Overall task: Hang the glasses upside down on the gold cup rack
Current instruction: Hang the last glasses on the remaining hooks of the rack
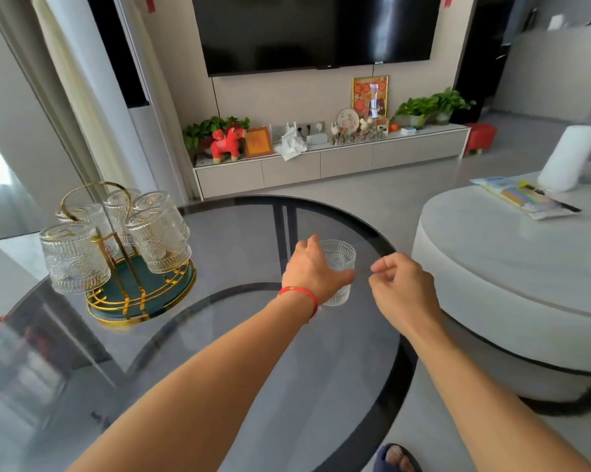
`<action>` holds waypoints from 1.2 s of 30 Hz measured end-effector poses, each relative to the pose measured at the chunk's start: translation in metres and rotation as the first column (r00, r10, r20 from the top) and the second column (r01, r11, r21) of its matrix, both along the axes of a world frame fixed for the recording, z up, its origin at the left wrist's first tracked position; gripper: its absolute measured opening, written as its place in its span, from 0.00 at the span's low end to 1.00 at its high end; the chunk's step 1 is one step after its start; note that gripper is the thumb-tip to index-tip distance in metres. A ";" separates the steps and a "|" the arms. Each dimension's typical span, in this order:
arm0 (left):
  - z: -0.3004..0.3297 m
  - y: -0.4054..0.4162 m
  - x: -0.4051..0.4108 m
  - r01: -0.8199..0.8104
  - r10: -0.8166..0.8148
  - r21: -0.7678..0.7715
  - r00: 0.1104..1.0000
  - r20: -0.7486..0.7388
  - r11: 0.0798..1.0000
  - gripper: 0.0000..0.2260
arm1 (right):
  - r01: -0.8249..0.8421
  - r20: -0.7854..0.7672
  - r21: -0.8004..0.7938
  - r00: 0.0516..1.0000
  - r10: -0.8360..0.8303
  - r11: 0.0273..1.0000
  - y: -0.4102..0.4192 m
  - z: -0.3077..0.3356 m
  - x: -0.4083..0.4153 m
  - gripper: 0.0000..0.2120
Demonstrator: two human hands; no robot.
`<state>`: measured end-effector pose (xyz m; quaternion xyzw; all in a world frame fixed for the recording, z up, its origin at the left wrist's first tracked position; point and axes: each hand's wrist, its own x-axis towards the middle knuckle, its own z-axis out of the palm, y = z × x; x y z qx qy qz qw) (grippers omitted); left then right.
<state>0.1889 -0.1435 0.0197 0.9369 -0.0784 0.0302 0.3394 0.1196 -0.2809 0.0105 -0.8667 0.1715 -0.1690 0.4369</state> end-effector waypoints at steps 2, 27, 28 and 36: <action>0.001 0.008 0.002 -0.017 0.017 -0.005 1.000 0.023 1.000 0.40 | -0.046 -0.052 -0.022 0.998 0.045 0.999 0.002 -0.001 0.000 0.06; -0.023 0.292 -0.046 -0.140 0.154 -0.131 0.982 0.105 0.982 0.24 | -0.344 0.138 0.757 0.915 0.378 0.556 0.197 0.002 0.027 0.16; -0.028 0.298 -0.045 -0.160 0.158 0.010 0.980 0.119 0.987 0.24 | -0.374 0.168 0.705 0.914 0.370 0.602 0.200 0.005 0.028 0.16; -0.035 0.294 -0.052 -0.132 0.124 0.299 0.991 0.046 0.945 0.24 | -0.555 0.375 0.128 0.794 0.478 0.822 0.247 0.065 0.048 0.29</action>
